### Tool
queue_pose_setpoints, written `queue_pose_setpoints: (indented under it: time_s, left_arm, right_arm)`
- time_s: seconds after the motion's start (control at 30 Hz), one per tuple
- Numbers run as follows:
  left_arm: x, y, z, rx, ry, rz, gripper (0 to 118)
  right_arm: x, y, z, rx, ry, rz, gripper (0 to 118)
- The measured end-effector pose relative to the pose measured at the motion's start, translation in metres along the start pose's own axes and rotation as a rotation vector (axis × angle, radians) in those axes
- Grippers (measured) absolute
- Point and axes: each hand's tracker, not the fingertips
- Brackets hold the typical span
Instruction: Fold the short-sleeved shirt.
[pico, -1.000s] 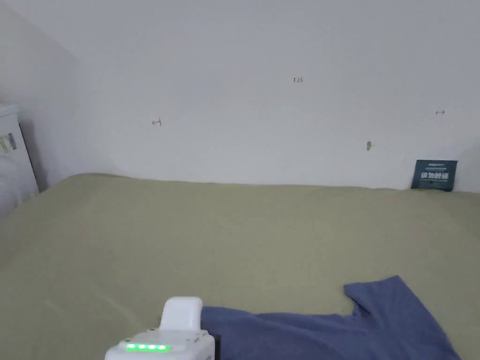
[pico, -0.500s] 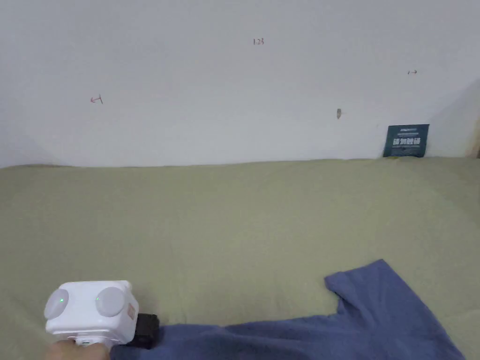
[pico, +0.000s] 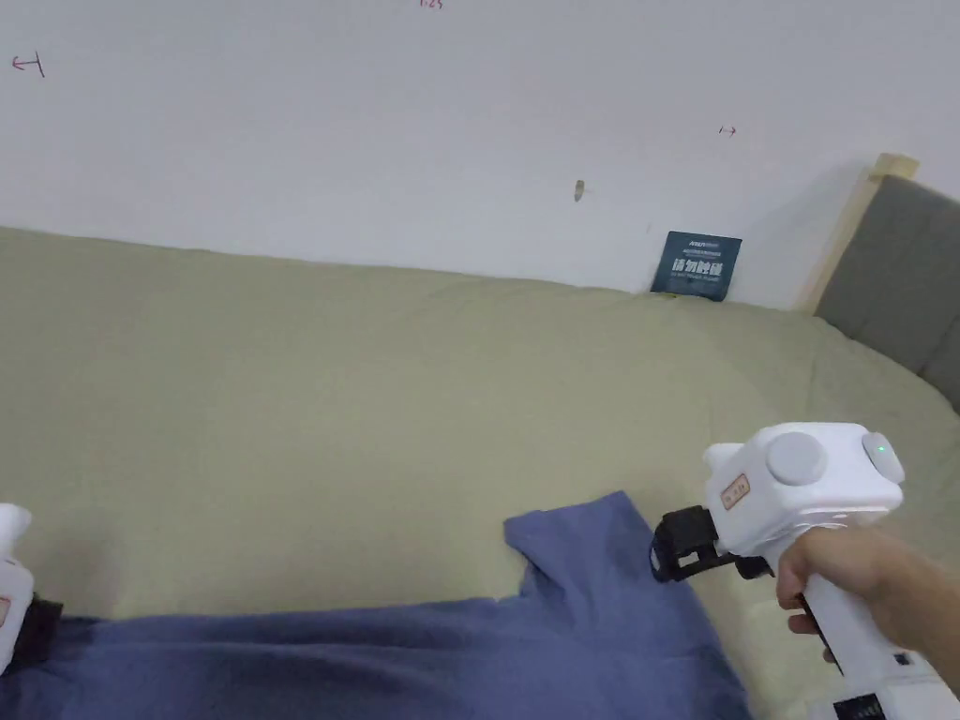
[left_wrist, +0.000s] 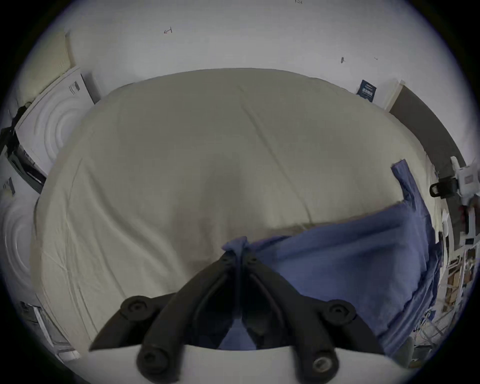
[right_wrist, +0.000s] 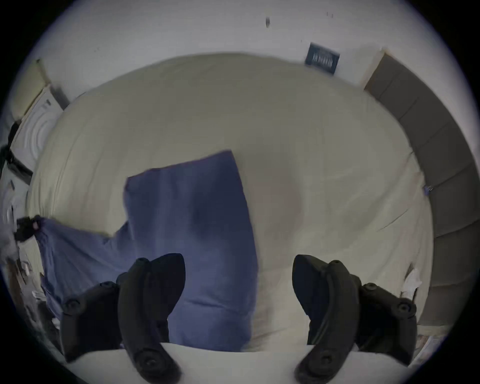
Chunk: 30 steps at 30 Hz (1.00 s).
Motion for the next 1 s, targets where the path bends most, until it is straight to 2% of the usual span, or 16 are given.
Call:
queue_pose_setpoints:
  time_s: [0.07, 0.13, 0.2, 0.3, 0.37, 0.4, 0.43, 0.47, 0.5, 0.53, 0.57, 0.6, 0.67, 0.73, 0.93, 1.0]
  left_arm:
    - [0.0, -0.003, -0.003, -0.014, -0.001, 0.001, 2]
    - [-0.002, -0.004, -0.009, -0.033, -0.008, 0.01, 2]
    - [-0.001, -0.007, -0.011, -0.045, -0.022, 0.004, 2]
    - [-0.002, -0.008, -0.016, -0.059, -0.023, -0.008, 2]
    - [-0.002, -0.009, -0.016, -0.067, -0.039, 0.0, 2]
    - [-0.002, -0.01, -0.016, -0.066, -0.042, 0.01, 2]
    - [-0.003, -0.01, -0.014, -0.063, -0.047, 0.016, 2]
    - [-0.003, -0.01, -0.012, -0.064, -0.055, 0.022, 2]
    - [-0.003, -0.01, -0.009, -0.059, -0.058, 0.024, 2]
    - [-0.003, -0.009, -0.007, -0.049, -0.055, 0.023, 2]
    - [-0.003, -0.009, -0.003, -0.037, -0.057, 0.019, 2]
    - [-0.003, -0.008, 0.001, -0.031, -0.068, 0.017, 2]
    - [-0.003, -0.009, 0.014, -0.01, -0.096, 0.027, 2]
    - [-0.003, -0.01, 0.032, 0.021, -0.118, 0.01, 2]
    - [-0.008, -0.022, 0.099, 0.105, -0.139, -0.09, 2]
    - [-0.01, -0.036, 0.12, 0.128, -0.129, -0.124, 2]
  right_arm:
    - [0.005, 0.004, -0.015, -0.045, 0.0, -0.094, 90]
    - [0.008, 0.004, -0.028, -0.098, 0.032, -0.133, 90]
    - [0.004, 0.002, -0.035, -0.126, 0.024, -0.123, 90]
    - [-0.006, -0.006, -0.042, -0.138, -0.016, -0.048, 87]
    - [-0.011, -0.01, -0.044, -0.192, -0.025, -0.059, 62]
    - [-0.012, -0.01, -0.036, -0.131, -0.03, -0.106, 31]
    - [-0.015, -0.011, -0.032, -0.126, -0.013, -0.091, 0]
    - [-0.018, -0.012, -0.027, -0.106, 0.003, -0.053, 0]
    - [-0.023, -0.016, -0.02, -0.071, -0.039, -0.058, 0]
    - [-0.026, -0.02, -0.017, -0.078, -0.026, -0.043, 0]
    - [-0.031, -0.018, -0.011, -0.072, 0.001, 0.017, 0]
    - [-0.036, -0.023, -0.004, -0.045, -0.025, 0.028, 0]
    - [-0.038, -0.035, 0.016, 0.032, -0.003, 0.0, 0]
    - [-0.038, -0.046, 0.043, 0.101, 0.046, 0.006, 0]
    - [-0.032, -0.098, 0.13, 0.233, 0.108, 0.071, 0]
    - [-0.034, -0.123, 0.158, 0.244, 0.1, 0.073, 0]
